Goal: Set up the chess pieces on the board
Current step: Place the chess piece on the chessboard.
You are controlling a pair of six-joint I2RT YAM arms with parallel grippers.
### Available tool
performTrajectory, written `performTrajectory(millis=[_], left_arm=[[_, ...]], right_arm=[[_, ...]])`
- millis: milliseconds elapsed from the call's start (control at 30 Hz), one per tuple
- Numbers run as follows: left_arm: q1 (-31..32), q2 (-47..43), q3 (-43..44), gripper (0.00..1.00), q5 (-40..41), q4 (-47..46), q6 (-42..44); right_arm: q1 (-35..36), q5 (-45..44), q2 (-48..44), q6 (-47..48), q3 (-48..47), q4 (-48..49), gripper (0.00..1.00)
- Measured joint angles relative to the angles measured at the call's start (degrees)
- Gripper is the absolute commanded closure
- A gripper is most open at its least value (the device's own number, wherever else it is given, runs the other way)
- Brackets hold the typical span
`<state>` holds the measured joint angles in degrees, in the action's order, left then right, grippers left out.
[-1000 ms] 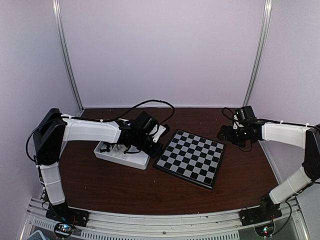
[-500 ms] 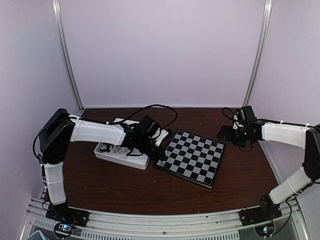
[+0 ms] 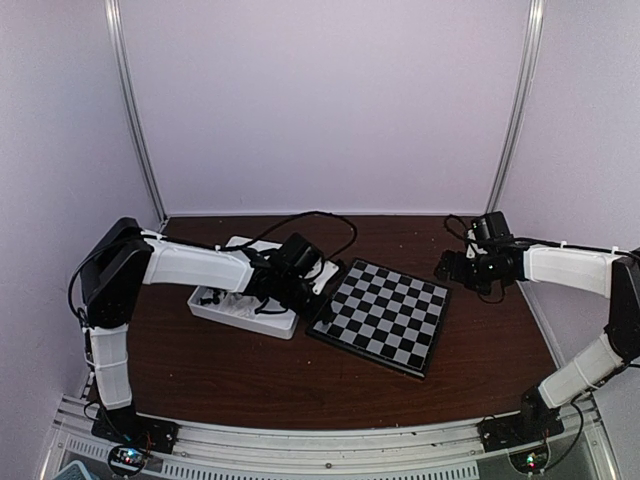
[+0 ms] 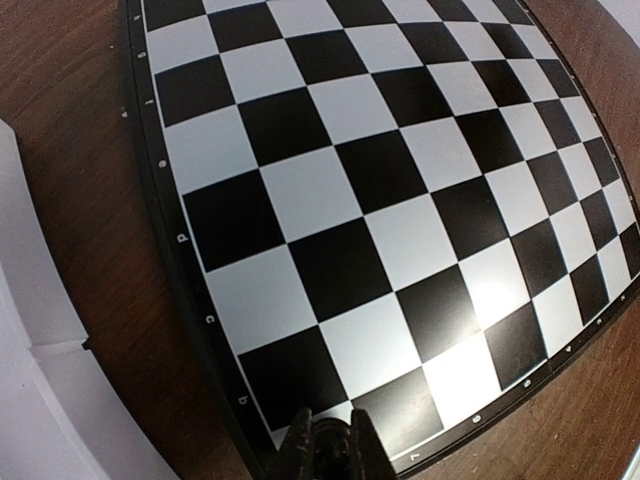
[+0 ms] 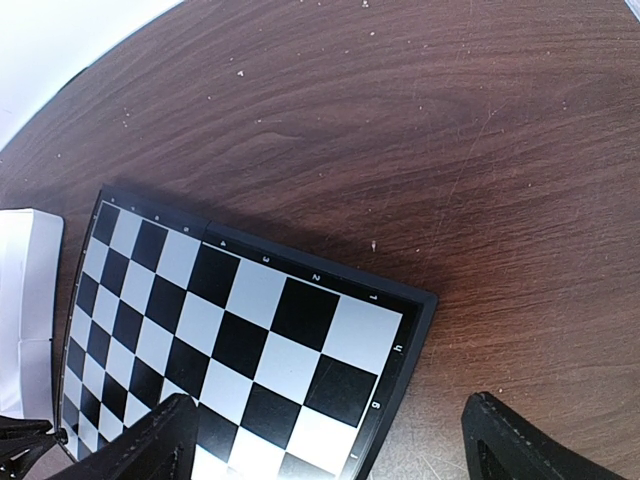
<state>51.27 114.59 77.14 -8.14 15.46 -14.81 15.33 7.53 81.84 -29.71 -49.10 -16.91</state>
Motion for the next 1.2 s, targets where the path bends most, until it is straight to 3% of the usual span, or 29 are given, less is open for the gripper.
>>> performTrajectory(millis=[1200], left_arm=[[1.5,0.0,-0.8,0.88,3.3,0.5,1.0]], right_arm=[[0.0,0.0,0.0,-0.1,1.2,0.9,0.05]])
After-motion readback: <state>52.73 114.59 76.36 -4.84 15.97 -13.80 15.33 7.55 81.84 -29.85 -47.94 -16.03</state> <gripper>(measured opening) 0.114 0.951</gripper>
